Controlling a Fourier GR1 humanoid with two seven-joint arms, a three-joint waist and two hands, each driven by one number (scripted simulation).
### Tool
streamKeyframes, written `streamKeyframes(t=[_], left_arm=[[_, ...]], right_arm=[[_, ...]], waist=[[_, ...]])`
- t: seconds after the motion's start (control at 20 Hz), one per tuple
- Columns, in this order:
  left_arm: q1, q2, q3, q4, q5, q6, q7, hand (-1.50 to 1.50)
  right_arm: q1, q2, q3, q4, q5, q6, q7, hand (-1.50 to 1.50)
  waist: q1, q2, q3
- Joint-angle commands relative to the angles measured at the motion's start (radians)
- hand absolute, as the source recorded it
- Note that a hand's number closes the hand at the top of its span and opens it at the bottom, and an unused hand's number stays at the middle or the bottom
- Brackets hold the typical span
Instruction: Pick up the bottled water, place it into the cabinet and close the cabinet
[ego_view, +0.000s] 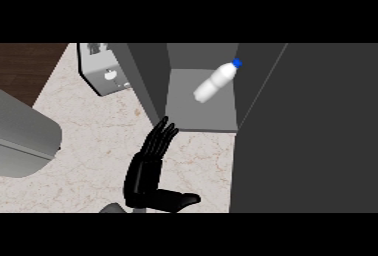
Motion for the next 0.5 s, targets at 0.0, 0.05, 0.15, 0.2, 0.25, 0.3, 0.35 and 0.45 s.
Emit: streamKeyframes(t=[0.0, 0.05, 0.15, 0.2, 0.25, 0.3, 0.35, 0.45], left_arm=[[0.194, 0.109, -0.023, -0.16, 0.009, -0.041, -0.051, -1.5], [0.233, 0.132, -0.025, -0.202, 0.01, -0.029, -0.05, -1.5], [0.276, 0.188, -0.031, -0.204, -0.001, -0.09, -0.092, -1.5], [0.27, 0.22, -0.008, -0.225, 0.002, -0.108, -0.095, -1.5], [0.283, 0.233, -0.003, -0.23, 0.007, -0.123, -0.104, -1.5], [0.312, 0.263, 0.001, -0.243, 0.008, -0.144, -0.121, -1.5], [0.334, 0.296, 0.003, -0.281, 0.015, -0.156, -0.113, -1.5], [0.378, 0.319, 0.028, -0.287, 0.019, -0.172, -0.159, -1.5]], right_arm=[[0.035, -0.102, -0.03, -0.16, 0.071, 0.047, 0.055, 1.5], [0.012, -0.107, 0.0, -0.135, 0.104, 0.061, 0.036, 1.5], [-0.023, -0.178, -0.016, -0.148, 0.15, 0.111, 0.033, 1.5], [-0.064, -0.192, -0.008, -0.147, 0.171, 0.121, 0.04, 1.5], [-0.108, -0.209, -0.018, -0.134, 0.194, 0.134, 0.029, 1.5], [-0.102, -0.245, -0.015, -0.173, 0.194, 0.152, 0.054, 1.5], [-0.111, -0.257, 0.017, -0.169, 0.217, 0.164, 0.056, 1.5], [-0.145, -0.267, 0.052, -0.197, 0.233, 0.16, 0.09, 1.5]], waist=[[0.01, 0.0, -0.001], [0.009, -0.001, 0.0], [0.018, -0.005, -0.003], [0.022, -0.002, -0.003], [0.021, -0.001, -0.003], [0.03, -0.003, -0.005], [0.025, -0.008, -0.005], [0.021, -0.003, -0.006]])
